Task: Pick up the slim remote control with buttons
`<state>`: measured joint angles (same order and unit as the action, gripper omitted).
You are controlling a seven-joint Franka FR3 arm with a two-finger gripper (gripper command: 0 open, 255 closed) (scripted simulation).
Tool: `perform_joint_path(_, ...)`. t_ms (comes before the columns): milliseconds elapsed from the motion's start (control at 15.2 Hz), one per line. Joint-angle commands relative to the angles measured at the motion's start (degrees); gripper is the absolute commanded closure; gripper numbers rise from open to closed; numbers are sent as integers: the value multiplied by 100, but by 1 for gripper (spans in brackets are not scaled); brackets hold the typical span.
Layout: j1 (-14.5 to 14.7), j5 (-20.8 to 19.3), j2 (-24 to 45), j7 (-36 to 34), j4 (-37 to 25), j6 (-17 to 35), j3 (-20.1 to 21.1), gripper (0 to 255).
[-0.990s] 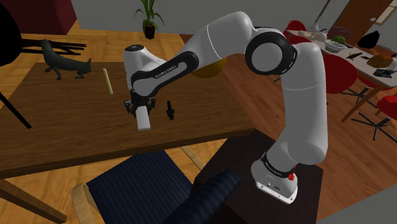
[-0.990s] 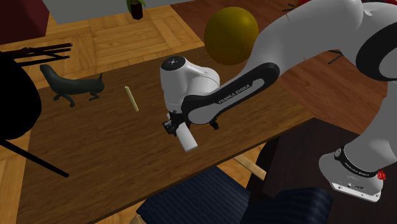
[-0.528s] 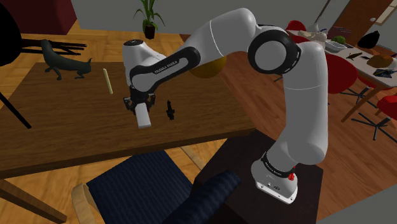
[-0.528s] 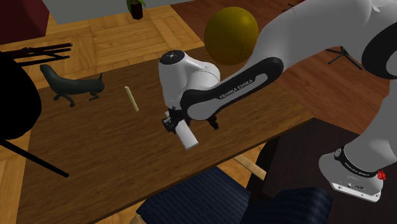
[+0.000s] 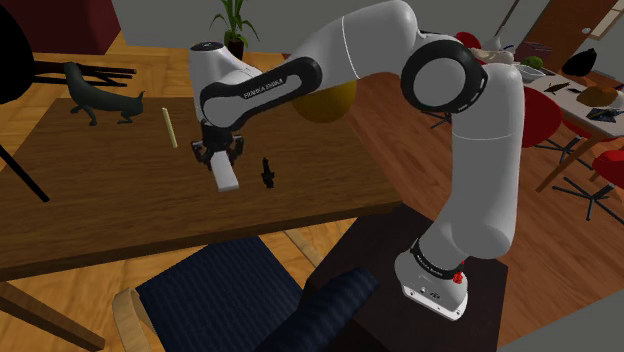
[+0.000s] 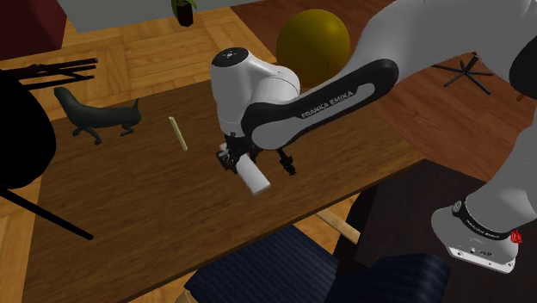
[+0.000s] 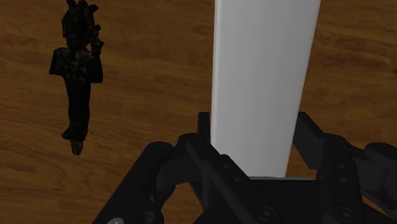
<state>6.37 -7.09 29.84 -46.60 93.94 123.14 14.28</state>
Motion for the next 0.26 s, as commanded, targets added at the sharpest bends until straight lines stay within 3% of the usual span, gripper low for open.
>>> perform_joint_path(0, -8, 20, -68, 14, -50, -116, 11, 255)
perform_joint_path(198, -12, 32, -107, 20, -81, -186, 18, 255)
